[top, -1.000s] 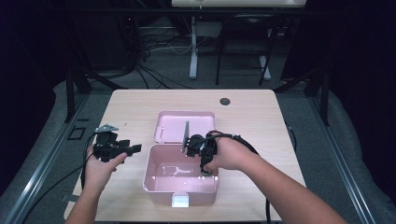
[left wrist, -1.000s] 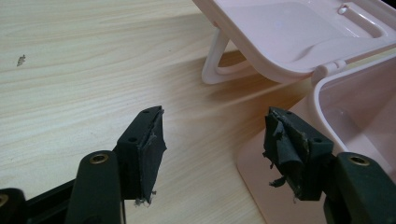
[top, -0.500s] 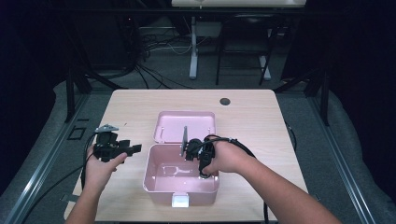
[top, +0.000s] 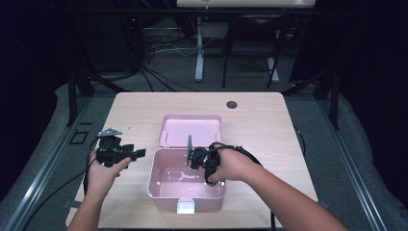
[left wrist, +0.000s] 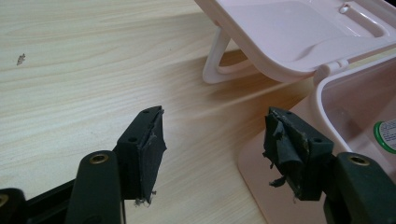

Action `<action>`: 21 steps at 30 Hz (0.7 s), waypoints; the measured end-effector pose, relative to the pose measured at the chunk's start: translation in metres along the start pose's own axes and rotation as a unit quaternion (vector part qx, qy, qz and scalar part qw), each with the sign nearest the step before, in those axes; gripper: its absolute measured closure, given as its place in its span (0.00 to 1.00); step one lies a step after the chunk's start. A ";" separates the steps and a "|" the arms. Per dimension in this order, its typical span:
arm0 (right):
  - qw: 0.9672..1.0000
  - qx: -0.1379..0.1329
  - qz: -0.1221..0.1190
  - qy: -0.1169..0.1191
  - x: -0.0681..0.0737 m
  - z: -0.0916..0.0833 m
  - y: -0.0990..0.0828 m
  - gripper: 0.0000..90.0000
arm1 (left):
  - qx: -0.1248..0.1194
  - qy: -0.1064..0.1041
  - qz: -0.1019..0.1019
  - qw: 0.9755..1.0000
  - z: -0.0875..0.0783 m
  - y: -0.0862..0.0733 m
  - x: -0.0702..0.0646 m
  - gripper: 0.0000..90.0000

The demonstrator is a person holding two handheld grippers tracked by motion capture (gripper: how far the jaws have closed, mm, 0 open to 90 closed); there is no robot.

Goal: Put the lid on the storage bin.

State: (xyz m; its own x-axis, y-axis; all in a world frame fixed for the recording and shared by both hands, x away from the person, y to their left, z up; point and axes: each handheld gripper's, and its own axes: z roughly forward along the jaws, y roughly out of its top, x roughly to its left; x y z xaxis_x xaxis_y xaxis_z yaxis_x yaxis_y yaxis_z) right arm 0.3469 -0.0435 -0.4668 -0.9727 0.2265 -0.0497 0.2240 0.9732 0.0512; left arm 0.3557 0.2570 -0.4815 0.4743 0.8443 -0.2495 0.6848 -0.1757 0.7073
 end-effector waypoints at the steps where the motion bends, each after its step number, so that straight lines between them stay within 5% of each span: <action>1: 1.000 0.003 -0.001 0.000 0.000 0.001 0.000 0.56 | 0.000 0.000 0.000 1.000 0.000 0.000 0.000 0.42; 21: 0.999 0.030 -0.032 -0.013 0.004 0.015 0.006 0.56 | -0.001 0.001 -0.001 1.000 0.000 0.000 0.001 0.42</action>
State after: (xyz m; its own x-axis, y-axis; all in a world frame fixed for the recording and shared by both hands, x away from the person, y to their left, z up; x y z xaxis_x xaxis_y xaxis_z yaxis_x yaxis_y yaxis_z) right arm 0.3454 -0.0362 -0.4818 -0.9836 0.1637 -0.0759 0.1651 0.9862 -0.0127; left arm 0.3556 0.2577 -0.4816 0.4722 0.8457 -0.2487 0.6845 -0.1740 0.7079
